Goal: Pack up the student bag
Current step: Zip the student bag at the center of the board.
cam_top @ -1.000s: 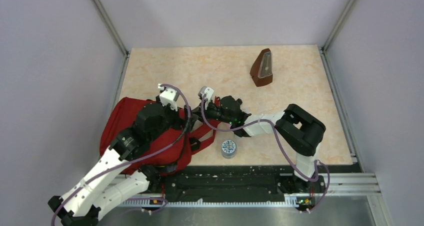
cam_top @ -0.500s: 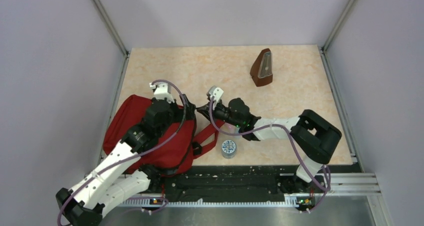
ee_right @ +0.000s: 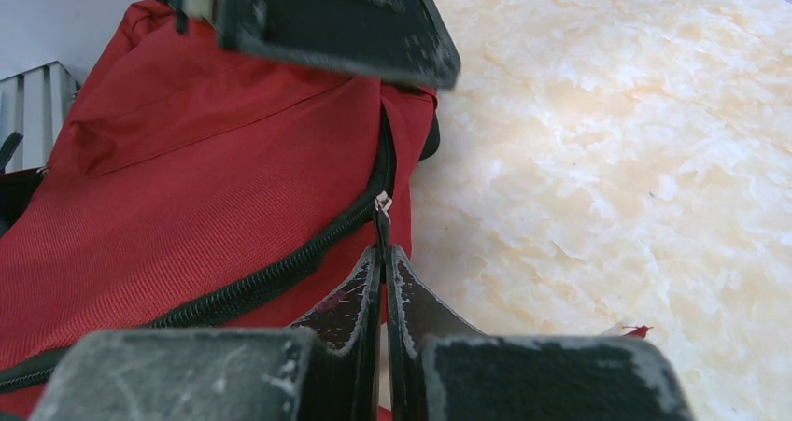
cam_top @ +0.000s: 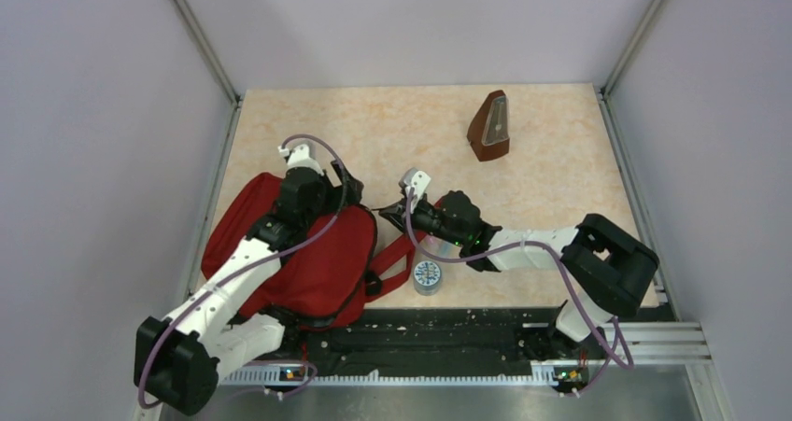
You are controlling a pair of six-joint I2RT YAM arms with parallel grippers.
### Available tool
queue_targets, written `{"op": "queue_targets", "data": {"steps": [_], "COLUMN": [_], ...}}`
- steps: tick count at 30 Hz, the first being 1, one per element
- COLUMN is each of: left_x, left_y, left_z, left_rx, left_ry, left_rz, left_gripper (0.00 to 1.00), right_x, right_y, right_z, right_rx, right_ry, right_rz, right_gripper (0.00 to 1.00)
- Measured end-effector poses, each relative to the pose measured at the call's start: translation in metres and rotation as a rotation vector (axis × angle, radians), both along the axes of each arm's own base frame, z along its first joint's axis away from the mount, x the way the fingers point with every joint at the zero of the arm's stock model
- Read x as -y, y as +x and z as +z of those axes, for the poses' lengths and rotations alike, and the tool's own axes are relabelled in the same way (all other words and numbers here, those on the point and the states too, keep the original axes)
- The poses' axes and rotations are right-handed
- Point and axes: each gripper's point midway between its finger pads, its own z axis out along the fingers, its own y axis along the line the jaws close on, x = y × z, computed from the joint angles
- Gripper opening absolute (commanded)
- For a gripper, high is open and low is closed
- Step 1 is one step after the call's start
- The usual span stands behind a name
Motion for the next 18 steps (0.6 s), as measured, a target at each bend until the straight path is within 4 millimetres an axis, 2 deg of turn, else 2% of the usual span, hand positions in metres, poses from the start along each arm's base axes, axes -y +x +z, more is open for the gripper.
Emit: {"op": "queue_targets", "data": {"steps": [5, 12, 18], "left_x": [0.014, 0.022, 0.023], "left_y": [0.001, -0.008, -0.011], "left_z": [-0.027, -0.047, -0.060], "left_rx": [-0.087, -0.165, -0.198], "left_ry": [0.003, 0.008, 0.027], "left_rz": [-0.064, -0.128, -0.143], "left_gripper": [0.94, 0.92, 0.76], "right_x": [-0.002, -0.002, -0.006], "right_y": [-0.002, -0.003, -0.009], "right_z": [0.001, 0.001, -0.001], "right_rx": [0.001, 0.002, 0.014], "right_ry": [0.003, 0.002, -0.009], "right_rz": [0.006, 0.007, 0.025], "right_gripper": [0.00, 0.00, 0.00]}}
